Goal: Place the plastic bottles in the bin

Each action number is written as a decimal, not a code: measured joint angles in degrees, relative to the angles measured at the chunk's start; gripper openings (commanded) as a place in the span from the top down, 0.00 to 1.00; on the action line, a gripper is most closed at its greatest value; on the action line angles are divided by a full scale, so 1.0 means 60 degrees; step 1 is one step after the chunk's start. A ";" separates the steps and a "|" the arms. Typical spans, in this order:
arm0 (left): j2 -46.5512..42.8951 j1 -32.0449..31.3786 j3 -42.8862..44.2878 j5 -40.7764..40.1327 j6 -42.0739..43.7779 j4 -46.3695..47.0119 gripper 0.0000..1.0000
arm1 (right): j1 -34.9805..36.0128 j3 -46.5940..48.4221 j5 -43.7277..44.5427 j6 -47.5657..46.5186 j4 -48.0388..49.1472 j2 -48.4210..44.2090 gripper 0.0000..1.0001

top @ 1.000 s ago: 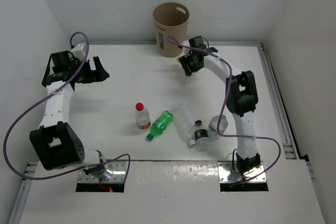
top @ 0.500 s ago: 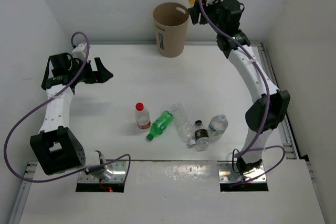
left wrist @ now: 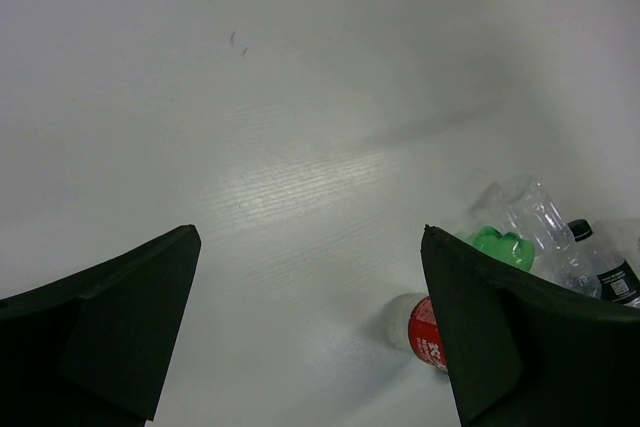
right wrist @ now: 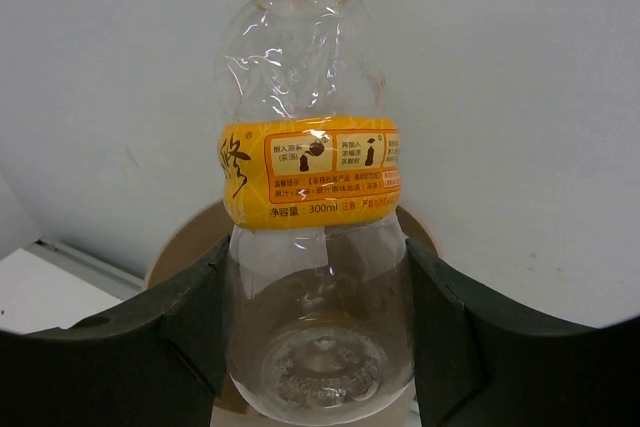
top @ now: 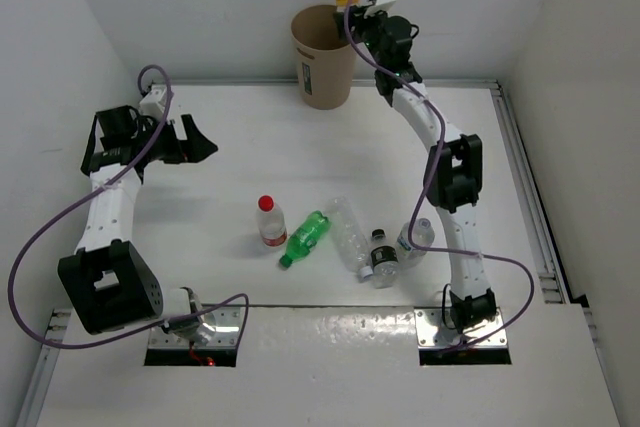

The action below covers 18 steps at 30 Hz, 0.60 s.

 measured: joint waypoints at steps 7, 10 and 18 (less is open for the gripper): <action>0.0022 0.0007 -0.0295 0.0142 0.0036 -0.0011 0.01 | 0.0171 0.0324 0.0007 -0.0073 0.0954 0.0357 0.86; 0.0033 0.0007 -0.0299 0.0197 0.0080 -0.0033 0.01 | 0.0193 0.0586 0.0007 -0.0084 0.1093 0.0641 0.80; 0.0000 0.0007 -0.0339 0.0229 0.0295 -0.0200 0.02 | 0.0204 0.0874 0.0178 -0.0102 0.1297 0.1421 0.32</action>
